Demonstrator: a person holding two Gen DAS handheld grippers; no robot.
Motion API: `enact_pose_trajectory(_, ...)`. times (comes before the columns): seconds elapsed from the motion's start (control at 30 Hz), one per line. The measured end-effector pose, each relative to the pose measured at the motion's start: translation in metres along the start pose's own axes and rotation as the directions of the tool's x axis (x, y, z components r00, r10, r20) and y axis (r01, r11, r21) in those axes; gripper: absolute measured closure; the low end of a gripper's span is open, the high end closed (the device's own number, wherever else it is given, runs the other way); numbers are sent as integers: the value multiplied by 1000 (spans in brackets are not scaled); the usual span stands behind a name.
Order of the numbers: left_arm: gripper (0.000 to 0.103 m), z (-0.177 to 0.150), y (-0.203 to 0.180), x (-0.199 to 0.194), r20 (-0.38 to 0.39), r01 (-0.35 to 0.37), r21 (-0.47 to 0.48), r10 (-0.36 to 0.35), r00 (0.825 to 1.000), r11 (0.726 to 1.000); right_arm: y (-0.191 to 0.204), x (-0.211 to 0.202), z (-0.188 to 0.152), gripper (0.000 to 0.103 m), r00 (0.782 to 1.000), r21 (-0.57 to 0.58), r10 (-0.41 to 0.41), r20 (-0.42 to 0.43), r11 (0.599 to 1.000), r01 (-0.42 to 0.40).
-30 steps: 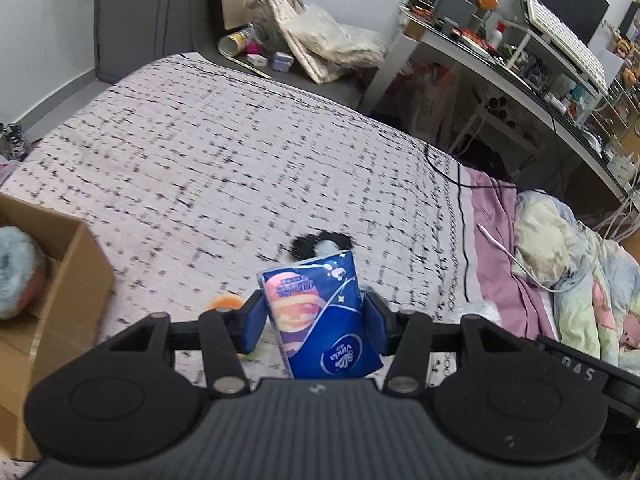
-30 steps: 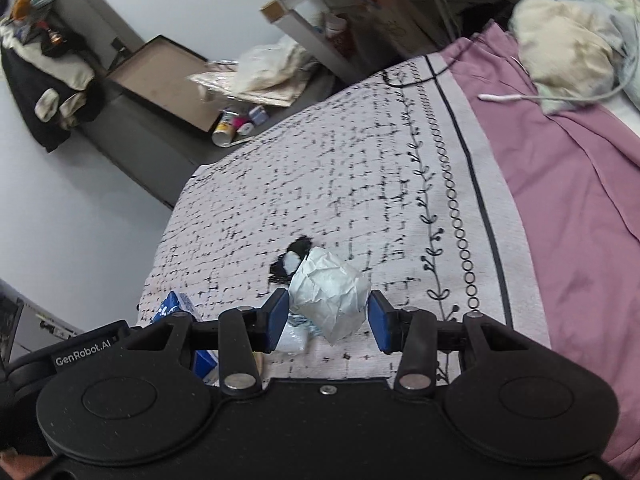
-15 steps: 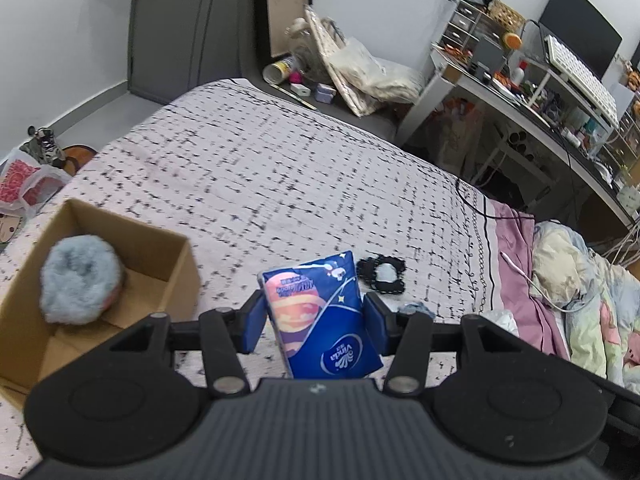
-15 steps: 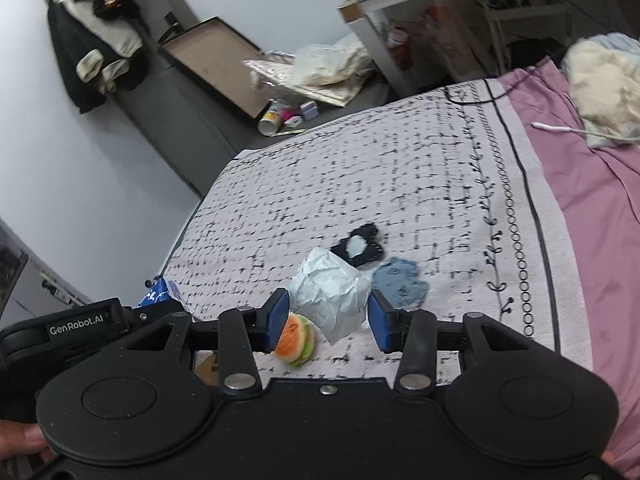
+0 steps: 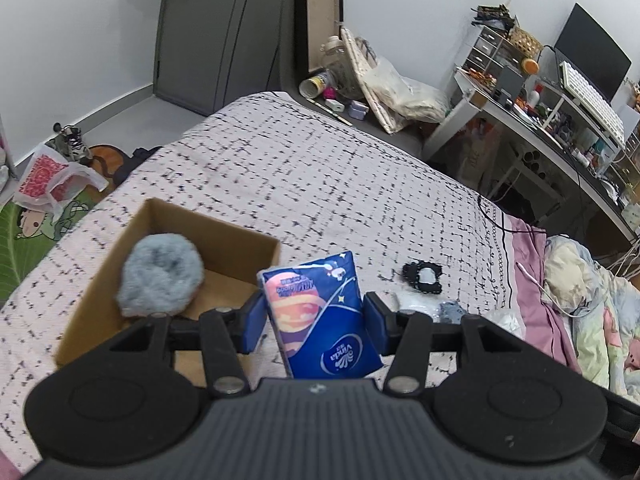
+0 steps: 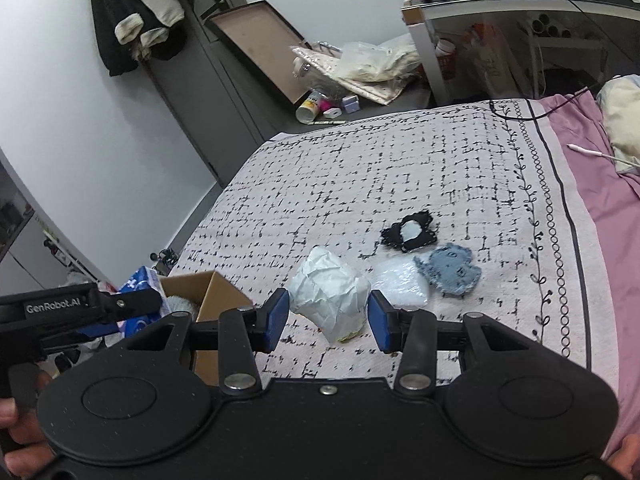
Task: Organize soft objects
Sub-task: 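Carry the tissue pack with the left tool while the right tool carries the white bag to the box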
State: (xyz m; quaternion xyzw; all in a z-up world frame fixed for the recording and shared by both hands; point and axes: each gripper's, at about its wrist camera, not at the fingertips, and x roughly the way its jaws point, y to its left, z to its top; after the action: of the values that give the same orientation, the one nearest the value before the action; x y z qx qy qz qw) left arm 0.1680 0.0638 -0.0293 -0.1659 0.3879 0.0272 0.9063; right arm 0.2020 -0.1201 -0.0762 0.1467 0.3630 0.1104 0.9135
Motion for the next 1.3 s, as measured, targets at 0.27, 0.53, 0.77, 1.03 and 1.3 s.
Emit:
enact_pose_trajectory(0.27, 52, 6, 41, -24, 43, -29, -27, 30, 999, 999, 26, 0, -14, 60, 1000, -31, 14, 1, 999, -14)
enact_pose_trajectory(0.53, 52, 12, 89, -30, 47, -71, -86, 75, 996, 994, 41, 3, -19, 60, 1000, -50, 26, 5, 998, -26)
enact_pose_trajectory(0.77, 52, 13, 116, -20, 22, -93, -115, 96, 995, 989, 54, 7, -19, 60, 1000, -68, 23, 15, 997, -21)
enact_pose_trajectory(1.03, 49, 13, 128, -1, -18, -126, -112, 125, 992, 986, 72, 18, -22, 60, 999, -63, 43, 6, 997, -43)
enact_pose_trajectory(1.3, 36, 12, 136, -4, -18, -131, -120, 129, 991, 984, 94, 27, -22, 60, 990, -7, 143, -14, 990, -143)
